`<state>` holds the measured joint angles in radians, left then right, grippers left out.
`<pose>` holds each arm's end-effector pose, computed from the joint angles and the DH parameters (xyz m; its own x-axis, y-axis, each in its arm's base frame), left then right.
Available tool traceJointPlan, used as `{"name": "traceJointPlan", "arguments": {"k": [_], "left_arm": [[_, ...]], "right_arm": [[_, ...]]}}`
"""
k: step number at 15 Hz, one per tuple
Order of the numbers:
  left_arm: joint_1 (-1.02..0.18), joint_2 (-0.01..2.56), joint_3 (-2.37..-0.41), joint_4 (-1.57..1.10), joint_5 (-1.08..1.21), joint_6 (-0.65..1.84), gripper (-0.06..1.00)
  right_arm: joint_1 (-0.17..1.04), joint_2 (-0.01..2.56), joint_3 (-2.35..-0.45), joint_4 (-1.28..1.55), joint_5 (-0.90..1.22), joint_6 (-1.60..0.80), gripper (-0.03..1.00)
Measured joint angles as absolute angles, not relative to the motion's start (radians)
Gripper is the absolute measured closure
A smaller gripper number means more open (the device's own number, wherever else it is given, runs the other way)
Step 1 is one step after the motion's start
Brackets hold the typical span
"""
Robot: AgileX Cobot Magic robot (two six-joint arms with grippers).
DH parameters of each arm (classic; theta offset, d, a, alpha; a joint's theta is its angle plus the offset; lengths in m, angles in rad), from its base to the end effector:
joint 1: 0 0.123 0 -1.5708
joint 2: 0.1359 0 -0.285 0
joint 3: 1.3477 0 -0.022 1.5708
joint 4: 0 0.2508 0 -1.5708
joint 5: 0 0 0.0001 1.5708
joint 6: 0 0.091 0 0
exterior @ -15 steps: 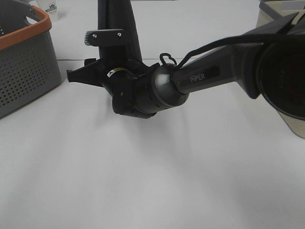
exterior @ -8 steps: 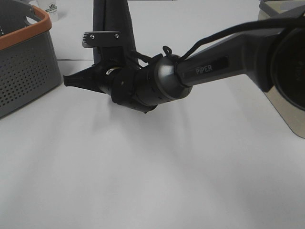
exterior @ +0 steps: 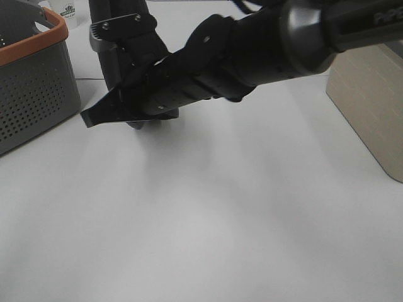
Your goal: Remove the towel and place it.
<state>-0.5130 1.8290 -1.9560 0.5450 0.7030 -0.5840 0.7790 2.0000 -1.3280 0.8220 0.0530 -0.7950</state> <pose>0.3882 -0.1836 0.4265 -0.3749 0.0487 -0.9258 0.1402 0.9901 -0.0046 0.3161 0.3172 0.1906 -0.4329 -0.3905 -0.8125 -0.7134 0.6994 0.0439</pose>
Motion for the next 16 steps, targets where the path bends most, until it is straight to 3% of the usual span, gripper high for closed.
{"name": "traceJointPlan", "arguments": {"k": [4, 8, 13, 16], "left_arm": [[-0.402, 1.810, -1.956, 0.313, 0.685, -0.509, 0.94], [-0.364, 1.810, -1.955, 0.233, 0.685, -0.504, 0.94], [-0.364, 1.827, -1.949, 0.197, 0.683, -0.557, 0.94], [-0.364, 1.836, -1.825, 0.212, 0.614, -0.732, 0.94]], "right_arm": [[0.557, 1.841, -1.313, 0.708, 0.472, -0.795, 0.95], [0.360, 1.663, -1.342, 0.561, 0.660, -0.795, 0.95], [0.346, 1.644, -1.624, 0.251, 0.939, -0.806, 0.95], [0.346, 1.653, -1.746, 0.096, 1.043, -0.852, 0.95]]}}
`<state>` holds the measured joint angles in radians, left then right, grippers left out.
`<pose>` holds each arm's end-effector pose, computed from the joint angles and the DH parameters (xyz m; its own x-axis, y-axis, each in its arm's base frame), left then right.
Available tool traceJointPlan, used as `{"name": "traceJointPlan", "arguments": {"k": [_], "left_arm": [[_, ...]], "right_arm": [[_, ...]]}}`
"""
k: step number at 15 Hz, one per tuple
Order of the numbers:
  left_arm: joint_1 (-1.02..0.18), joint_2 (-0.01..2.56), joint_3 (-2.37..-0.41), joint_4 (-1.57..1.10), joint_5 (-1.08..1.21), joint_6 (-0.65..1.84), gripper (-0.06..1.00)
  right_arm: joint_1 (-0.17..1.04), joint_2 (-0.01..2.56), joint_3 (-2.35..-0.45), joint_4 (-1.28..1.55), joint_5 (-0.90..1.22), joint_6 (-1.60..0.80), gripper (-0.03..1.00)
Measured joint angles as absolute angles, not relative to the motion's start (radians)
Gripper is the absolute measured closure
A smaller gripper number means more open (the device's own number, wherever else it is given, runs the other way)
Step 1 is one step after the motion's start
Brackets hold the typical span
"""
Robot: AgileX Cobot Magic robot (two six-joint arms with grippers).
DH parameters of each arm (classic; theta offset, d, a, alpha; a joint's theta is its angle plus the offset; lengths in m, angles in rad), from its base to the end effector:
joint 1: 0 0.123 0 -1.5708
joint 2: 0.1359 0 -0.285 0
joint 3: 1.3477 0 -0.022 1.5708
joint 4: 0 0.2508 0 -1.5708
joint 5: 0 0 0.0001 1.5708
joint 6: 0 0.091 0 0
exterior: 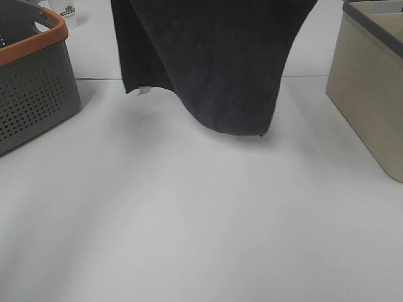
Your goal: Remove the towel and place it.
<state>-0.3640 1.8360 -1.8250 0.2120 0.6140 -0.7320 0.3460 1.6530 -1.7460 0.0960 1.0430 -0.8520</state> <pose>0.4129 -0.1455 0.3809 -0.5341 -0.3588 -0.7655 -0.0321 0.9134 -0.4058 0.3394 0.1304 0.3990 -0.2154 -0.8402 -0.4977 -0.7834 0.4529 -0.4256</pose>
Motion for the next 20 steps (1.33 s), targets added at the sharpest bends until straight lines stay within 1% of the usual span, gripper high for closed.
{"name": "traceJointPlan", "arguments": {"k": [2, 3, 6, 9, 12, 14, 15, 18, 20], "left_arm": [[-0.367, 1.836, -1.726, 0.228, 0.524, -0.890, 0.94], [-0.372, 1.836, -1.632, 0.247, 0.364, -1.074, 0.94], [-0.362, 1.838, -1.547, 0.311, 0.154, -1.205, 0.94], [-0.341, 1.852, -1.542, 0.329, -0.008, -1.218, 0.94], [-0.290, 1.902, -1.542, 0.332, -0.196, -1.203, 0.94], [-0.255, 1.964, -1.542, 0.291, -0.323, -1.194, 0.94], [-0.241, 2.036, -1.571, 0.275, -0.419, -1.175, 0.94], [-0.236, 2.156, -1.690, 0.290, -0.442, -1.164, 0.94], [-0.236, 2.182, -1.715, 0.352, -0.443, -1.150, 0.94]], "right_arm": [[0.348, 1.654, -1.759, 0.034, 1.044, -0.876, 0.95], [0.348, 1.669, -1.762, -0.039, 1.021, -0.905, 0.95], [0.347, 1.701, -1.762, -0.132, 0.870, -0.916, 0.95], [0.346, 1.752, -1.762, -0.238, 0.733, -0.823, 0.95], [0.346, 1.839, -1.762, -0.315, 0.594, -0.705, 0.95], [0.346, 1.901, -1.762, -0.325, 0.473, -0.685, 0.95], [0.342, 1.939, -1.762, -0.329, 0.387, -0.681, 0.95], [0.302, 2.018, -1.819, -0.280, 0.310, -0.679, 0.95], [0.274, 2.028, -1.839, -0.187, 0.291, -0.668, 0.95]]}}
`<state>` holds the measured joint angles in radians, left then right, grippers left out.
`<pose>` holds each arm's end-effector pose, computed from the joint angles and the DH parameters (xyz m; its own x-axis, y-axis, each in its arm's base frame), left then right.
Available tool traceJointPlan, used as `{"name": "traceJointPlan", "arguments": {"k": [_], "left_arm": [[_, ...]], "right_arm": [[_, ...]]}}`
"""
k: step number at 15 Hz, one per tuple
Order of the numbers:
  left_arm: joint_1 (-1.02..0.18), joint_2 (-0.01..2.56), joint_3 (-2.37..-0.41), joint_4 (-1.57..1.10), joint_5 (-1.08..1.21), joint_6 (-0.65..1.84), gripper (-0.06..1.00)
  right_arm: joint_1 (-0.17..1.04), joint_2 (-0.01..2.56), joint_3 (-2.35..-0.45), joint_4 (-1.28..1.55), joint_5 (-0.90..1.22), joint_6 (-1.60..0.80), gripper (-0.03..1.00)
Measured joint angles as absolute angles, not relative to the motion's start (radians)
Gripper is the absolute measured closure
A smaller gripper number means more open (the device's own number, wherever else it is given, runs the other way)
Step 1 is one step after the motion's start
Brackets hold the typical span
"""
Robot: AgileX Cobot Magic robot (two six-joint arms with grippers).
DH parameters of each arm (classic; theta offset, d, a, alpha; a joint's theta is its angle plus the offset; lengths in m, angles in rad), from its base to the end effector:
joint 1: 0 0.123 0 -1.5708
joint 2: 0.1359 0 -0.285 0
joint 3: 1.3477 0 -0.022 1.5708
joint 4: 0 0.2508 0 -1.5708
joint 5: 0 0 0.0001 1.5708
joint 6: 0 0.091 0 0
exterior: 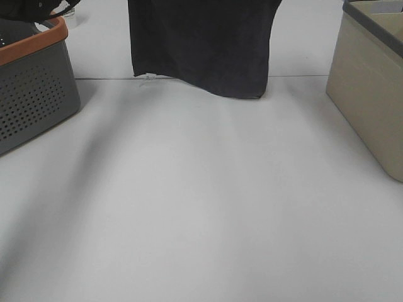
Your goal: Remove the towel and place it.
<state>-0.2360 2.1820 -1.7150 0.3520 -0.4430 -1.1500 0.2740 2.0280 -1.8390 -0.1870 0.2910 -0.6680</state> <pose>0.5070 -0.1357 0.2630 -0.2508 -0.6900 -0.6789 0.2812 0.6192 -0.7332 0.4780 0.1293 0.3213 -0.0742 -0.7983 -0.5977 -0.4204 0.5685 -0.7072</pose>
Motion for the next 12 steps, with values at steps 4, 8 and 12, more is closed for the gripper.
{"name": "traceJointPlan", "arguments": {"k": [4, 8, 12], "left_arm": [[-0.238, 2.163, -1.579, 0.446, -0.534, -1.090, 0.94], [-0.244, 2.058, -1.159, 0.404, -0.776, -0.944, 0.94], [-0.245, 1.972, -0.902, 0.428, -0.846, -0.918, 0.94]], "right_arm": [[0.271, 2.004, -1.747, -0.113, 0.274, -0.628, 0.95], [0.271, 1.864, -1.282, -0.103, 0.076, -0.629, 0.95], [0.275, 1.755, -0.980, -0.099, -0.049, -0.629, 0.95]]}}
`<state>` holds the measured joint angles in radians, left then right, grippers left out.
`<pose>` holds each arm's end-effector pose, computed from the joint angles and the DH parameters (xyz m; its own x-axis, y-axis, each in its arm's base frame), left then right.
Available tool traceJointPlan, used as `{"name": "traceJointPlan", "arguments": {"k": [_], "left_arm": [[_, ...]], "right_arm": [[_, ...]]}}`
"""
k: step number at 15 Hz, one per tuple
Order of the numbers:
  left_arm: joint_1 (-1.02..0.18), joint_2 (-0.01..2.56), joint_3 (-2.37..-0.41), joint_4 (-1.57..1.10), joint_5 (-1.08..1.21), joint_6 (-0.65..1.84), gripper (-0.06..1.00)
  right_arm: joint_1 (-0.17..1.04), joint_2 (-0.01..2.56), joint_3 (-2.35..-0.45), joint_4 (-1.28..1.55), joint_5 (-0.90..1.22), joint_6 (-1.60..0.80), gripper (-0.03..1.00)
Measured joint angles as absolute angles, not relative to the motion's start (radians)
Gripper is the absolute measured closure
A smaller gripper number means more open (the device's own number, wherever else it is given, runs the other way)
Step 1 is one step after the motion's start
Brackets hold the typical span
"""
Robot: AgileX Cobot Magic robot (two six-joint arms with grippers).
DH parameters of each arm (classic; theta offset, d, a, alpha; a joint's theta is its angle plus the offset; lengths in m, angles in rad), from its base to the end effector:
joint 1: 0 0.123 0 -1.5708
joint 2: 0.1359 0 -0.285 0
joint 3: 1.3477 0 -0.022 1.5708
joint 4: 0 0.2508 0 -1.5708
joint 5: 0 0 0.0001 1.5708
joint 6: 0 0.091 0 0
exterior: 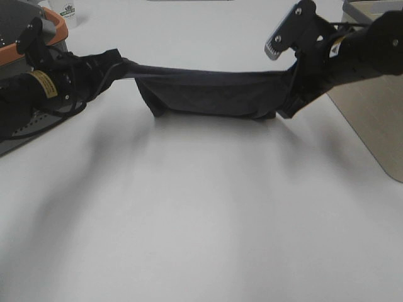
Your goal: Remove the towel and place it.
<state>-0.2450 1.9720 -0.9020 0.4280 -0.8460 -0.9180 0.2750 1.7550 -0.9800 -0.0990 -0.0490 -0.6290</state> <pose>0.3698 -0.1216 0.1555 -0.4520 -0.4597 -0.7645 0.3238 0.7140 -0.6208 0.3564 0.1010 0.1969 -0.2454 -0.7605 -0.6012 -0.5874 0.6100 -0.5319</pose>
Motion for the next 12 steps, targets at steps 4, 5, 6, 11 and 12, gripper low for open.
{"name": "traceJointPlan", "arguments": {"k": [4, 5, 6, 11, 12], "left_arm": [[-0.246, 1.924, -0.782, 0.447, -0.855, -0.891, 0.94], [-0.245, 1.925, -0.776, 0.451, -0.855, -0.890, 0.94], [-0.244, 1.923, -0.751, 0.484, -0.854, -0.895, 0.94], [-0.244, 1.923, -0.667, 0.539, -0.851, -0.903, 0.94], [-0.244, 1.923, -0.654, 0.539, -0.851, -0.903, 0.94]], "right_arm": [[0.357, 1.752, -0.801, -0.208, -0.055, -0.639, 0.95], [0.369, 1.754, -0.793, -0.221, -0.055, -0.641, 0.95], [0.396, 1.760, -0.779, -0.244, -0.054, -0.644, 0.95], [0.397, 1.769, -0.779, -0.234, 0.000, -0.637, 0.95], [0.397, 1.773, -0.779, -0.233, 0.000, -0.637, 0.95]]}}
